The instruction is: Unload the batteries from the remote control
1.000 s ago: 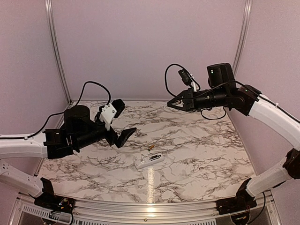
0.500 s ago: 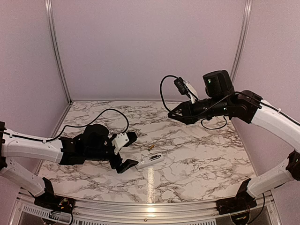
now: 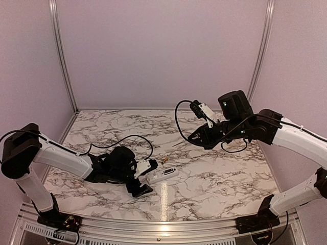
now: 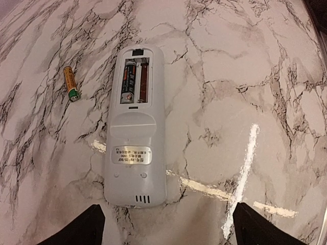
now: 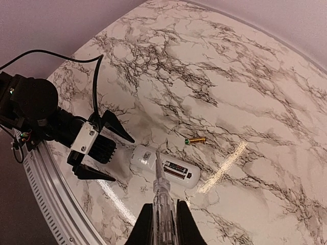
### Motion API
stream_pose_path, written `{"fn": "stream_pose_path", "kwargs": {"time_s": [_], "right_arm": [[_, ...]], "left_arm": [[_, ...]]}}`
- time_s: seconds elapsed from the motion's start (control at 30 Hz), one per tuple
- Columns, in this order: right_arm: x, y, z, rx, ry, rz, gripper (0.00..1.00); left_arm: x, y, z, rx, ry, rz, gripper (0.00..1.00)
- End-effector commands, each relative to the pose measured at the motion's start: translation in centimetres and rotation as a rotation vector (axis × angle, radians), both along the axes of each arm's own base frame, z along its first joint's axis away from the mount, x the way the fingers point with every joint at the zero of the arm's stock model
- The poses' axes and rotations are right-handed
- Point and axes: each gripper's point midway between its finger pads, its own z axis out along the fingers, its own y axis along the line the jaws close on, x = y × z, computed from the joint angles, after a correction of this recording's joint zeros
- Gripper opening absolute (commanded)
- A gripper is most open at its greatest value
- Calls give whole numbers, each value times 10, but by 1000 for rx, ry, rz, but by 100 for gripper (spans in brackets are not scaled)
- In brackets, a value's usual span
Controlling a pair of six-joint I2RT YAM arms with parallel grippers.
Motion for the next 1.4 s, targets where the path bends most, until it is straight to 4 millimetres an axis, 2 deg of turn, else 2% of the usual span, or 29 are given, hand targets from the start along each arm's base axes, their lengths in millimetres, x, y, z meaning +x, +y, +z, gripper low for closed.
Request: {"fn": "stream_pose_path", "kwargs": {"time_s": [0.0, 0.23, 0.43, 0.67, 0.83, 1.13, 1.37], "right_arm": [[-1, -2, 4, 0, -27, -5, 0], [-2, -4, 0, -6, -13, -8, 0], [-1, -4, -2, -12, -17, -9, 0], [-1, -1, -9, -23, 1, -3, 0], [1, 1, -9, -26, -3, 2, 0], [0, 3, -19, -44, 16, 11, 0], [0, 0, -36, -69, 43, 1, 0]], "left_arm": [[21, -17, 11, -64, -45, 24, 91], [41, -20, 3, -67, -37, 50, 89], [49, -24, -8, -72, 4, 17, 81], [47, -27, -17, -37, 7, -42, 72], [42, -27, -21, -31, 11, -74, 72], [38, -18, -41, 37, 13, -96, 70], [38, -17, -40, 38, 4, -92, 55]]}}
